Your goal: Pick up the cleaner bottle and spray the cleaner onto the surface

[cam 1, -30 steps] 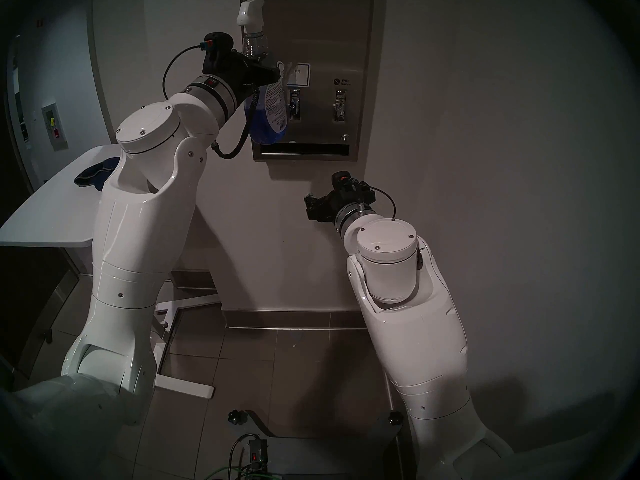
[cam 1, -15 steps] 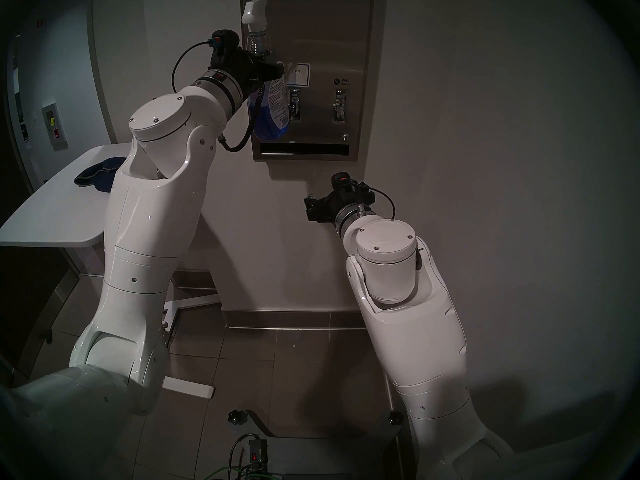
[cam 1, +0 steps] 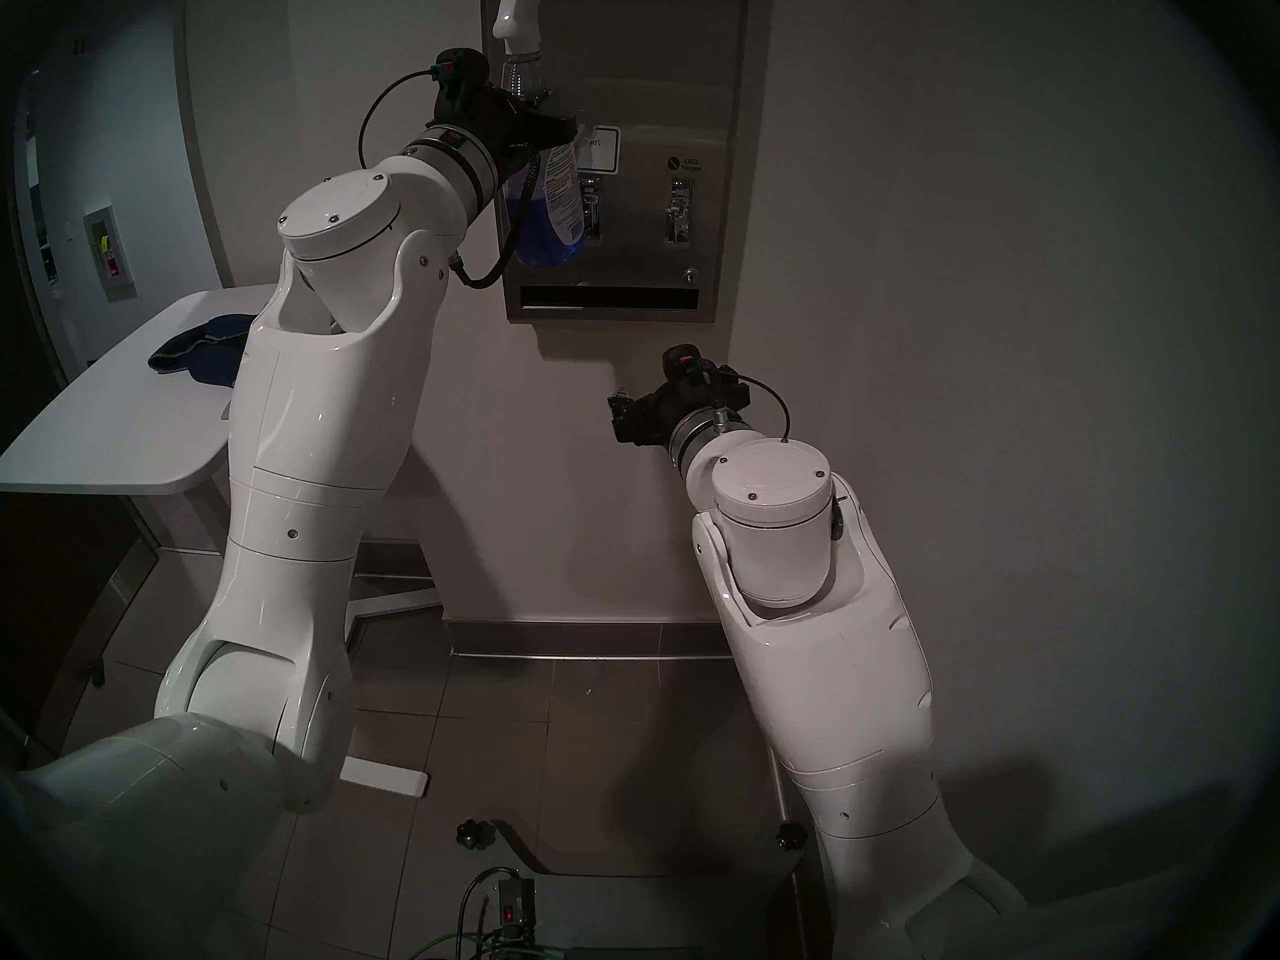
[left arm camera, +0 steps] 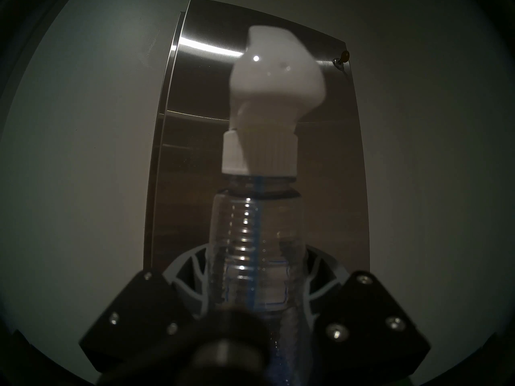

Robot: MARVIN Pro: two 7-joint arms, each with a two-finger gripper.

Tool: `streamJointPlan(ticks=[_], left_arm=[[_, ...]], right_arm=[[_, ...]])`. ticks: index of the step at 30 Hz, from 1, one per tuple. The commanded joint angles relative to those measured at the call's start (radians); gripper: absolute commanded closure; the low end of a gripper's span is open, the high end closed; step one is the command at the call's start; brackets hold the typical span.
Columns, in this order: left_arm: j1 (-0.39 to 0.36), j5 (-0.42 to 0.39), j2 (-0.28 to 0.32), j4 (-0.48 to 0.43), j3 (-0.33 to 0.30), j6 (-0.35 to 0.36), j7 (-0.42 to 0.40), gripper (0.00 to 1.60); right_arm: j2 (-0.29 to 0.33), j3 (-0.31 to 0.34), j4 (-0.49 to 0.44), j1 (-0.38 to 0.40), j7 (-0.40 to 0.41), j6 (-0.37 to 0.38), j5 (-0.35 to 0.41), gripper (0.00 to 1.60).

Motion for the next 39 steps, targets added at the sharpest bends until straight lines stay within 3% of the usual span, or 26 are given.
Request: streamJointPlan(ticks=[1,9,11,12,13,16,27,39], left_arm=[[-0.111,0.020,-0.036,-0.005,-0.011,-0.029,-0.003,1.60],[-0.126,0.043,-0.057,0.018,-0.014,-0.031,-0.009,1.60],[-0.144,0.053,-0.065,0.034,-0.013,-0.029,-0.012,1.60],[-0.191,0.055,-0.065,0.063,-0.005,-0.018,-0.012,1.60],[-0.150,0.061,-0.072,0.042,-0.014,-0.030,-0.014,1.60],[-0.150,0.067,-0.077,0.047,-0.015,-0.032,-0.016,1.60],[-0.211,0.104,-0.103,0.105,-0.015,-0.027,-0.028,1.60],[-0.225,0.141,-0.129,0.134,-0.024,-0.034,-0.043,1.60]], right_arm=[[-0.004,0.001,-0.033,0.027,-0.001,-0.009,-0.001,0.00],[-0.005,0.001,-0.033,0.027,-0.002,-0.009,-0.001,0.00],[-0.004,0.001,-0.034,0.027,-0.002,-0.009,0.000,0.00],[-0.002,0.000,-0.034,0.028,-0.002,-0.009,0.000,0.00],[-0.005,0.001,-0.034,0.027,-0.002,-0.009,0.000,0.00],[-0.005,0.001,-0.034,0.027,-0.003,-0.009,0.000,0.00],[-0.004,0.000,-0.036,0.028,-0.003,-0.010,0.000,0.00],[-0.005,0.000,-0.037,0.028,-0.004,-0.010,0.000,0.00]])
